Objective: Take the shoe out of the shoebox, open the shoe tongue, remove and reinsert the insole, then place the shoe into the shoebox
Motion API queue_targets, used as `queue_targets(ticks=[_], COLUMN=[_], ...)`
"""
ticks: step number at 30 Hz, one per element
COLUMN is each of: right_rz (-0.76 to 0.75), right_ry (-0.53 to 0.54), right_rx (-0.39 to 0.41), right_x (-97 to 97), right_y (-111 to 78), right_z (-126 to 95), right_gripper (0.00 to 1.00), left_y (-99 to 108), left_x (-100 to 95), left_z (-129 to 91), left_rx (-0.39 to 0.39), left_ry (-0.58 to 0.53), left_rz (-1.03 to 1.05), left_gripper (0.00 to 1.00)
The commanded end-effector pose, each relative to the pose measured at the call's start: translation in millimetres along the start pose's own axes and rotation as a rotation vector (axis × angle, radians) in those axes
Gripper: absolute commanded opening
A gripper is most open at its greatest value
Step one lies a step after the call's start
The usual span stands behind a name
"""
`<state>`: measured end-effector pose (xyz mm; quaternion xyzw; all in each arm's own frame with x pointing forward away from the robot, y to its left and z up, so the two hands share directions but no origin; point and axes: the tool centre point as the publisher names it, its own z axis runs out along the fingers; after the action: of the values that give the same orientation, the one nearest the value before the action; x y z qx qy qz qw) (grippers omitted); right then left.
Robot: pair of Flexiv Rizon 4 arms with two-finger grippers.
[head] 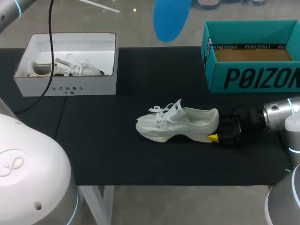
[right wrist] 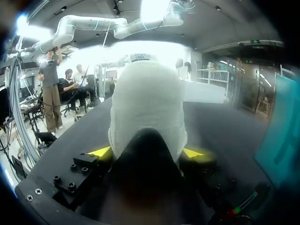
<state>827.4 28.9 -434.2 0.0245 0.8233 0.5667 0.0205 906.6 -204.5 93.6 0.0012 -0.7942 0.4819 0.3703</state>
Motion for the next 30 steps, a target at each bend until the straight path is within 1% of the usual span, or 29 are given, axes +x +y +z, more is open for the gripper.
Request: queue_targets(ticks=[1,3,4,5,6,12,17,23,26,30], right_rz=[0.001,0.001,0.001,0.001,0.001,0.001,0.004,-0.002,-0.001,0.003], right_ry=[-0.001,-0.001,-0.001,-0.001,-0.001,-0.001,-0.022,-0.079,-0.110,-0.133], right_rx=[0.002,0.002,0.002,0.002,0.002,0.002,0.017,0.049,0.076,0.139], right_x=[-0.7,-0.7,-0.7,-0.7,-0.7,-0.7,-0.6,-2.7,-2.7,-2.8], right_y=[-5.1,-5.1,-5.1,-5.1,-5.1,-5.1,-4.0,-4.0,-2.6,3.5], right_z=[4.4,4.4,4.4,4.4,4.4,4.4,-6.0,-32.3,-52.6,-75.0], right_gripper=[0.00,0.00,0.07,0.36,1.00,1.00,1.00,1.00,1.00,1.00], left_y=[4.3,4.3,4.3,4.3,4.3,4.3,4.3,4.3,4.3,4.3], left_x=[0.5,0.5,0.5,0.5,0.5,0.5,0.5,0.5,0.5,0.5], left_z=[1.5,1.5,1.5,1.5,1.5,1.5,1.5,1.5,1.5,1.5], left_rx=[0.007,0.007,0.007,0.007,0.007,0.007,0.007,0.007,0.007,0.007], left_ry=[0.001,0.001,0.001,0.001,0.001,0.001,0.001,0.001,0.001,0.001], left_rz=[0.001,0.001,0.001,0.001,0.001,0.001,0.001,0.001,0.001,0.001], left_gripper=[0.00,0.00,0.00,0.00,0.00,0.00,0.00,0.00,0.00,0.00])
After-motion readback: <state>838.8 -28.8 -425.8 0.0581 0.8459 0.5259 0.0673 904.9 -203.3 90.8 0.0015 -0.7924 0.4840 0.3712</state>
